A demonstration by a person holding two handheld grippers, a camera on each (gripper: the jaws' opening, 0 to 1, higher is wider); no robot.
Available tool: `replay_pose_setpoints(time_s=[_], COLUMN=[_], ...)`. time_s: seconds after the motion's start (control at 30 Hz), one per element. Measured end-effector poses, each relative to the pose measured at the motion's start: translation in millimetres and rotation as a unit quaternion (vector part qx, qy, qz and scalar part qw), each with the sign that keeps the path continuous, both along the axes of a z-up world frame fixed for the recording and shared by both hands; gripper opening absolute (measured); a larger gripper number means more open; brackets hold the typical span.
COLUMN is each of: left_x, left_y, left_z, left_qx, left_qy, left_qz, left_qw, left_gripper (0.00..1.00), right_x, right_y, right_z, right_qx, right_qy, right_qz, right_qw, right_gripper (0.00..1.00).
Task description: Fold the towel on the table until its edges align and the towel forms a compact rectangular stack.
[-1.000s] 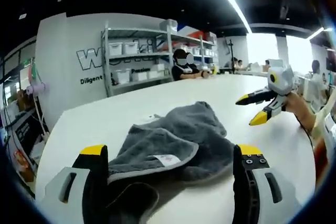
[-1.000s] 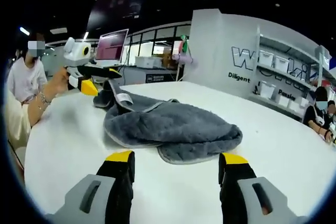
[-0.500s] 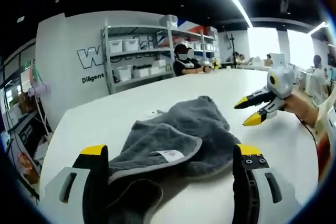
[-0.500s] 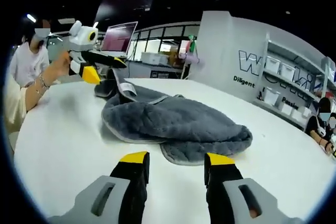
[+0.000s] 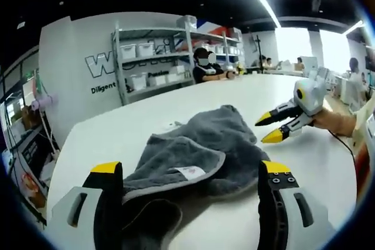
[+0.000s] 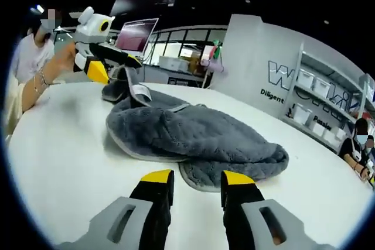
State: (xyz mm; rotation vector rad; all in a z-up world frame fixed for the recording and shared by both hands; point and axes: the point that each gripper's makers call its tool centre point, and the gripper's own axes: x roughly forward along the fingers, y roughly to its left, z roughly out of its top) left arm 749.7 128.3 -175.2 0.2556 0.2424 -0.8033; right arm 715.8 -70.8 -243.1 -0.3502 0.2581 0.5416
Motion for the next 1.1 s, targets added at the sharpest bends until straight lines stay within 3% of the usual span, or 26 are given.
replay_pose_setpoints(time_s=[0.53,0.73,0.87,1.1], left_x=[1.0,1.4,1.1,2.3], left_y=[-1,-1,-1,0], left_z=[-1.7,-2.2,-2.3,-4.1], left_qx=[-0.003,-0.003,-0.005,-0.005], left_qy=[0.0,0.0,-0.001,0.001], left_qz=[-0.002,-0.002,-0.003,0.0], left_qw=[1.0,1.0,1.0,1.0], left_gripper=[0.93,0.92,0.92,0.92], right_x=[18,18,14,14], right_y=[-7,-6,-4,-8], right_z=[-20.8,-22.7,-20.6,9.0], right_qx=[0.046,0.035,0.04,0.026], right_qy=[0.05,0.04,0.04,-0.012], right_qz=[-0.019,-0.014,-0.011,-0.012], right_qw=[0.9975,0.9985,0.9983,0.9995], right_gripper=[0.21,0.06,0.04,0.03])
